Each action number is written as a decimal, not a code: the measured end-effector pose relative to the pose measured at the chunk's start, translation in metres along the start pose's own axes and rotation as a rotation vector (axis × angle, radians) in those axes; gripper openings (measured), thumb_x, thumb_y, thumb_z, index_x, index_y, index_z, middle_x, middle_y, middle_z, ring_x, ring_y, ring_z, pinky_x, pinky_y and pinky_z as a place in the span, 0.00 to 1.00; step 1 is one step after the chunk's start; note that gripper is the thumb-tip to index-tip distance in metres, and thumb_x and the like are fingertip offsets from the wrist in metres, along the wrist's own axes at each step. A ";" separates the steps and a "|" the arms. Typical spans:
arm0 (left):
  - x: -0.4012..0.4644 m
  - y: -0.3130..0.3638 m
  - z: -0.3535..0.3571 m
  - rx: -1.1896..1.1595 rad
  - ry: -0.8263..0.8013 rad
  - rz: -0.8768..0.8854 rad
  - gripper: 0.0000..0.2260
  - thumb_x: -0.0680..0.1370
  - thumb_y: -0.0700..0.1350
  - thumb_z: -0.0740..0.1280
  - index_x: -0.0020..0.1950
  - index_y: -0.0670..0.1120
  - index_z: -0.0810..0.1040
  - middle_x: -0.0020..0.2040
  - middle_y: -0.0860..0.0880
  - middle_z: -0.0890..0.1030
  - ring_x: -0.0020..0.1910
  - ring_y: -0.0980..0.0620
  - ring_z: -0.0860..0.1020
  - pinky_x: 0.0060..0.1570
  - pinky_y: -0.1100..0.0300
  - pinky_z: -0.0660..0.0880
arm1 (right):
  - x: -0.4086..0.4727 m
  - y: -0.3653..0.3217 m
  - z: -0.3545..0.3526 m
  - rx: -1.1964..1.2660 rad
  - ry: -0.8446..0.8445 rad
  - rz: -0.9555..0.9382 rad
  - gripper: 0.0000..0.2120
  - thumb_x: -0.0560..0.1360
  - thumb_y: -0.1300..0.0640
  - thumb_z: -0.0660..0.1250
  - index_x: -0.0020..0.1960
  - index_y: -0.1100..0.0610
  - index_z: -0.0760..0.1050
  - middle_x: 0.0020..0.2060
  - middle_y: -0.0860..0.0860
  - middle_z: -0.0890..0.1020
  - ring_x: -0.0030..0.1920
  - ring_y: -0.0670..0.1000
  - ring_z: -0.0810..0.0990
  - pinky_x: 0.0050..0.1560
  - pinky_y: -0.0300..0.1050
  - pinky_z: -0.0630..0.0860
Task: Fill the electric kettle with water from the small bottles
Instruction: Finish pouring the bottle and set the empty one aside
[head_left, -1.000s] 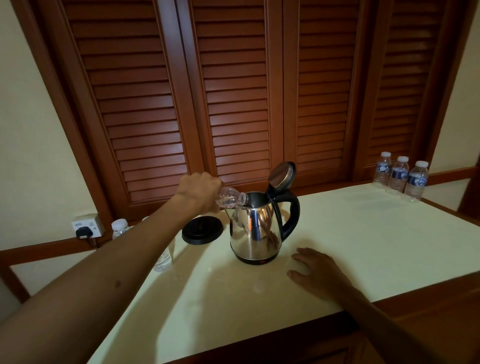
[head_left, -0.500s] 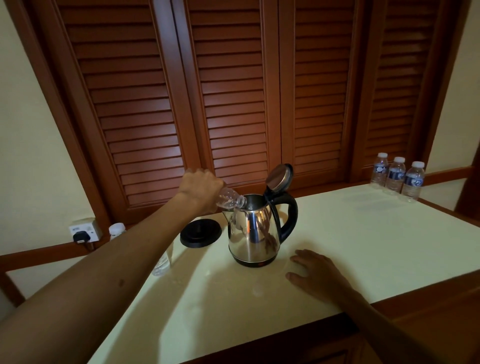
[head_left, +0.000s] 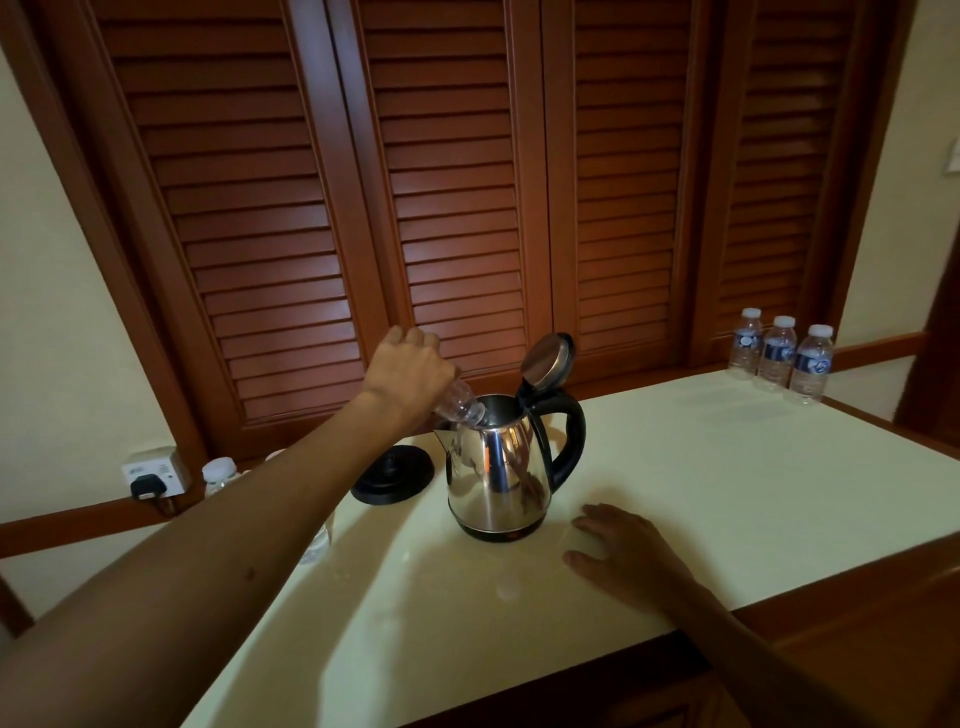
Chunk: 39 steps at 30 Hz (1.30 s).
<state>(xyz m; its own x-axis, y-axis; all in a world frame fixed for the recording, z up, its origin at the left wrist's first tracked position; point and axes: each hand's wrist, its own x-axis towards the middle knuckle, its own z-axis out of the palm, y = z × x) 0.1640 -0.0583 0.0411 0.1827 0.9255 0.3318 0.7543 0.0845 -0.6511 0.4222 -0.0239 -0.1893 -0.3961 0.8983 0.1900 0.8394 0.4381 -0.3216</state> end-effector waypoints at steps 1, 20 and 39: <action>0.001 0.001 0.001 0.003 0.012 0.002 0.18 0.80 0.52 0.66 0.69 0.54 0.73 0.64 0.43 0.74 0.65 0.42 0.72 0.67 0.47 0.66 | 0.000 0.000 0.000 -0.002 0.002 -0.002 0.35 0.70 0.30 0.54 0.71 0.46 0.66 0.73 0.43 0.64 0.74 0.45 0.59 0.73 0.48 0.57; -0.025 -0.010 0.022 -0.389 -0.096 -0.140 0.24 0.75 0.53 0.72 0.70 0.58 0.70 0.55 0.47 0.77 0.51 0.46 0.78 0.48 0.54 0.77 | -0.002 -0.004 -0.003 0.010 0.013 0.015 0.32 0.72 0.32 0.58 0.71 0.46 0.67 0.73 0.43 0.65 0.73 0.45 0.60 0.73 0.46 0.56; -0.153 0.089 0.116 -1.832 -0.041 -0.714 0.31 0.68 0.43 0.80 0.69 0.55 0.73 0.63 0.52 0.78 0.60 0.53 0.76 0.52 0.63 0.76 | -0.011 -0.009 -0.007 -0.026 0.040 -0.063 0.27 0.75 0.38 0.61 0.70 0.49 0.68 0.69 0.46 0.71 0.68 0.48 0.69 0.68 0.45 0.64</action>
<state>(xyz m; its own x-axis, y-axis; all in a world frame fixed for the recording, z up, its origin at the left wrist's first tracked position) 0.1302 -0.1494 -0.1471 -0.3908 0.9100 0.1385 0.3108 -0.0111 0.9504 0.4213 -0.0377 -0.1821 -0.4333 0.8669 0.2465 0.8231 0.4921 -0.2835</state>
